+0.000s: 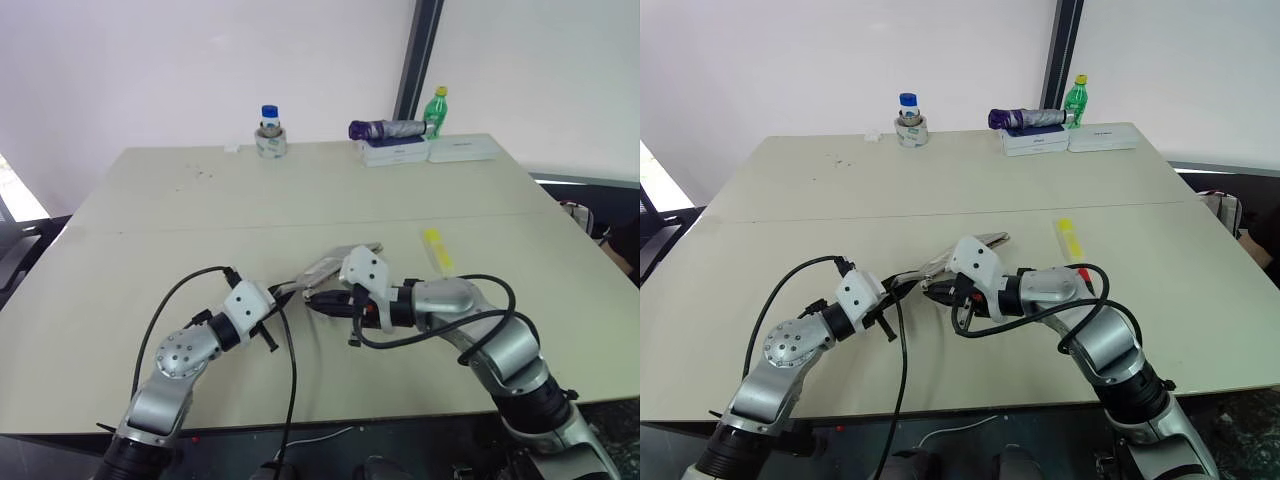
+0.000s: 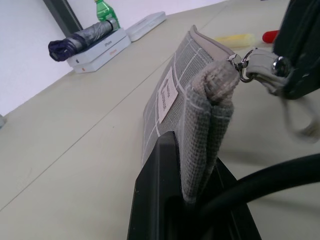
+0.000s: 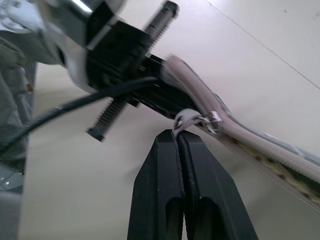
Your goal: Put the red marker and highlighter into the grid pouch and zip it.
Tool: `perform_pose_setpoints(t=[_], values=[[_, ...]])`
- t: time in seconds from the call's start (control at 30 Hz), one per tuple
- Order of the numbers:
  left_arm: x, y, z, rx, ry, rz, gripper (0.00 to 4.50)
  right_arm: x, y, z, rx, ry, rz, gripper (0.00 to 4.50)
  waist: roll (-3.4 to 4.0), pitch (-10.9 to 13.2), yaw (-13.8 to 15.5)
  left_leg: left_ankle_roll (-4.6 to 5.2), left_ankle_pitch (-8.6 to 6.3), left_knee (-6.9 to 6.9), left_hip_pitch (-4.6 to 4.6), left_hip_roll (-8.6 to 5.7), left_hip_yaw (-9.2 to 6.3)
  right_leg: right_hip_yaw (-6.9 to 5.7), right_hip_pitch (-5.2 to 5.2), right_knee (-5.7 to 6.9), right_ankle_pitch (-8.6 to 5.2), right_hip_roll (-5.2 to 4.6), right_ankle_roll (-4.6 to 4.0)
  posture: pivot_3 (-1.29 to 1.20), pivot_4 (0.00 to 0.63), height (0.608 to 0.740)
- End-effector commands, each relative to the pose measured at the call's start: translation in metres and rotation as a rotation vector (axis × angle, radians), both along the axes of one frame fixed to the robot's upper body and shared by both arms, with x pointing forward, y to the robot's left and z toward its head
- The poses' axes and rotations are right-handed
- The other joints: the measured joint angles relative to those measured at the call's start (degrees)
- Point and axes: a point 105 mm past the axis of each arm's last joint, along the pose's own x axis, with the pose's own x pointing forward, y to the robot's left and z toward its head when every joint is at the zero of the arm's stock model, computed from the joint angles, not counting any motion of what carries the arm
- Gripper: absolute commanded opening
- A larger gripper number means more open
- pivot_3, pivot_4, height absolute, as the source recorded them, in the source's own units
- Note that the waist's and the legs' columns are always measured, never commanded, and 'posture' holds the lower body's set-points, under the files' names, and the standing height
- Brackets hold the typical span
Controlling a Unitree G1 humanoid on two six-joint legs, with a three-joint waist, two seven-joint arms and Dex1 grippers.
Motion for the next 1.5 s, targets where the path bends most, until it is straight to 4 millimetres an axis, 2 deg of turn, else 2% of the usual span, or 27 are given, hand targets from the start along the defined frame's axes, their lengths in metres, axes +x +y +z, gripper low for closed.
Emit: perform_pose_setpoints(t=[0.03,0.23,0.33,0.4,0.47,0.63,0.7,0.77,0.97,1.1,1.3,1.4,1.47,1.5], values=[[0.002,-0.006,0.006,-0.008,-0.031,0.002,0.0,-0.017,0.016,0.01,0.036,-0.022,0.087,0.02,0.0,0.0,0.0,0.0,0.0,0.0,0.0,0.0,0.0,0.0,0.0,0.0,0.0,0.0,0.0,0.0,0.15,0.74],[0.001,-0.011,0.006,-0.021,-0.031,0.0,0.0,-0.008,0.013,0.01,0.039,-0.032,0.024,0.02,0.0,0.0,0.0,0.0,0.0,0.01,0.0,0.0,0.0,0.0,0.0,0.0,0.0,0.0,0.0,0.0,0.15,0.74],[0.002,-0.007,0.006,-0.025,-0.035,0.019,0.0,-0.002,-0.009,0.013,0.027,-0.013,-0.012,0.9,0.0,0.0,0.1,0.0,0.0,0.01,0.0,0.0,0.0,0.0,0.0,-0.01,0.0,0.0,0.0,0.0,0.15,0.74],[0.004,-0.003,0.008,-0.037,-0.042,0.048,0.0,0.012,-0.031,0.017,0.017,-0.044,-0.109,1.94,0.0,0.0,0.3,0.01,-0.01,0.02,0.0,-0.01,0.0,0.0,0.04,-0.03,0.0,-0.01,0.0,0.0,0.15,0.74],[0.005,0.0,0.01,-0.052,-0.047,0.07,0.0,0.038,-0.067,0.021,0.032,-0.029,-0.306,2.92,-0.01,0.0,0.3,0.03,-0.02,0.03,0.0,-0.02,0.0,0.0,0.05,-0.05,0.0,-0.01,0.01,0.0,0.15,0.74],[0.002,0.0,0.012,-0.077,-0.04,0.061,0.0,0.084,-0.143,0.011,0.002,-0.003,-0.728,2.92,-0.01,0.0,0.4,0.03,-0.01,0.02,0.0,-0.02,0.02,0.0,0.05,-0.05,0.01,-0.01,0.01,0.0,0.15,0.74],[-0.001,-0.002,0.013,-0.091,-0.032,0.045,0.0,0.103,-0.181,0.003,-0.029,-0.011,-0.934,2.92,-0.01,0.0,0.2,0.02,-0.01,0.0,0.0,-0.01,0.03,0.0,0.03,-0.05,0.01,-0.01,0.01,0.0,0.15,0.74],[-0.004,-0.004,0.014,-0.097,-0.027,0.032,0.0,0.111,-0.199,-0.002,-0.038,-0.008,-1.023,2.92,-0.01,0.0,0.1,0.0,0.0,-0.01,0.0,-0.01,0.04,0.01,0.03,-0.04,0.01,-0.01,0.01,0.0,0.15,0.74],[-0.011,-0.009,0.013,-0.106,-0.011,0.002,0.0,0.13,-0.218,-0.013,-0.055,-0.019,-1.14,2.92,0.0,0.0,-0.2,-0.28,0.16,-0.06,0.0,0.0,0.08,0.02,0.02,-0.05,0.01,0.0,0.01,0.0,0.15,0.74],[-0.012,-0.009,0.013,-0.108,-0.007,0.0,0.0,0.137,-0.214,-0.022,-0.003,0.057,-1.136,2.92,0.0,0.0,-0.1,-0.28,0.17,-0.04,0.0,0.0,0.1,0.02,0.03,-0.05,0.01,0.0,0.01,0.0,0.15,0.74],[-0.011,-0.009,0.013,-0.11,-0.008,0.01,0.0,0.141,-0.214,-0.037,-0.013,0.106,-1.15,2.92,0.0,0.0,0.0,-0.27,0.17,-0.01,-0.01,0.0,0.1,0.03,0.05,-0.06,0.01,-0.01,0.01,0.0,0.15,0.74],[-0.011,-0.008,0.013,-0.111,-0.01,0.018,0.0,0.141,-0.214,-0.037,-0.027,0.093,-1.143,2.08,0.0,0.0,0.0,-0.28,0.17,-0.02,0.0,0.0,0.1,0.03,0.05,-0.05,0.01,0.0,0.01,0.0,0.15,0.74],[-0.01,-0.007,0.013,-0.113,-0.01,0.021,0.0,0.14,-0.213,-0.035,-0.04,0.075,-1.133,1.12,0.0,0.0,0.0,-0.28,0.17,-0.02,-0.01,0.0,0.1,0.02,0.04,-0.05,0.01,-0.01,0.01,0.0,0.15,0.74],[-0.009,-0.007,0.013,-0.111,-0.012,0.024,0.0,0.139,-0.213,-0.03,-0.06,0.042,-1.115,0.86,0.0,0.0,0.0,-0.28,0.17,-0.01,0.0,0.0,0.1,0.03,0.05,-0.05,0.01,-0.01,0.01,0.0,0.15,0.74]])
